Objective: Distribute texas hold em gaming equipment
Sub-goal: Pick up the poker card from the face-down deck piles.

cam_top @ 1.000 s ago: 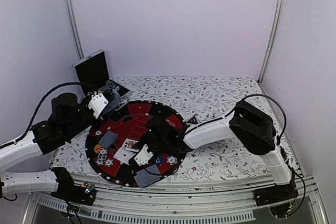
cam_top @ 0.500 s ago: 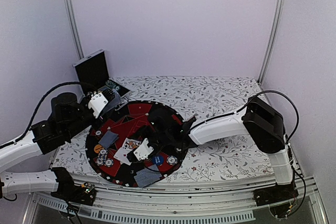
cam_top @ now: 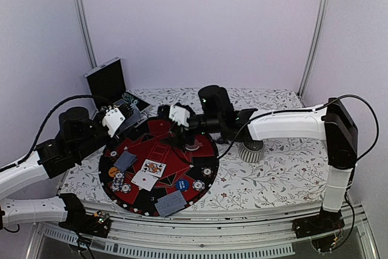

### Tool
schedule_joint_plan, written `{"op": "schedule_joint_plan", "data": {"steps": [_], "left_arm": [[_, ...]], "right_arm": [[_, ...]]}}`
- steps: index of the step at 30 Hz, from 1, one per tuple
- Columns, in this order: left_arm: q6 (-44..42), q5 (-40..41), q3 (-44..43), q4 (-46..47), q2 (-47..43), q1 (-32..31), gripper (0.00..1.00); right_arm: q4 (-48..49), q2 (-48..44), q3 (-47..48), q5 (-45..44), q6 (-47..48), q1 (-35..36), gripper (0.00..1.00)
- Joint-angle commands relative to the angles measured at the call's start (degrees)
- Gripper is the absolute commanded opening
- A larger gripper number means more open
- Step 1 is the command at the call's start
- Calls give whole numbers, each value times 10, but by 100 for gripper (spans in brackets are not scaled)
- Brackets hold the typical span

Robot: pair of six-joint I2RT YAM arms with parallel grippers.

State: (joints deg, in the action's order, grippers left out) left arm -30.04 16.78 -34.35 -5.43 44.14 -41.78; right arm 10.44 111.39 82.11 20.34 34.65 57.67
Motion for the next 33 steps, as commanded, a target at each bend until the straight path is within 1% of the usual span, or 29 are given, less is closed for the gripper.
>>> {"op": "schedule_joint_plan", "data": {"steps": [1, 3, 6, 8, 10, 11, 15, 19, 28, 33], "left_arm": [[-8, -68, -7, -3, -7, 6, 53], [-16, -100, -6, -9, -9, 3, 52], [-33, -144, -1, -20, -11, -9, 50], [-43, -148, 6, -20, -13, -20, 50], [-51, -136, 8, -19, -12, -27, 50], [-53, -129, 9, -19, -10, -28, 50], [-61, -119, 9, -19, -1, -36, 49], [-64, -102, 6, -19, 2, -39, 49], [-66, -90, 10, -14, -6, -42, 49], [-67, -84, 11, -11, -8, -42, 49]], "right_arm": [[-14, -58, 35, 67, -355, -80, 99], [-25, -57, 51, 78, -446, -90, 99], [-64, -32, 96, 128, -534, -91, 99], [-72, -13, 116, 170, -605, -88, 99], [-83, 7, 137, 187, -646, -80, 99], [-106, 18, 154, 192, -653, -73, 99], [-140, 59, 213, 218, -675, -47, 99], [-217, 103, 293, 214, -648, -27, 100], [-227, 127, 300, 201, -649, -21, 95], [-270, 147, 325, 164, -631, -19, 93]]}}
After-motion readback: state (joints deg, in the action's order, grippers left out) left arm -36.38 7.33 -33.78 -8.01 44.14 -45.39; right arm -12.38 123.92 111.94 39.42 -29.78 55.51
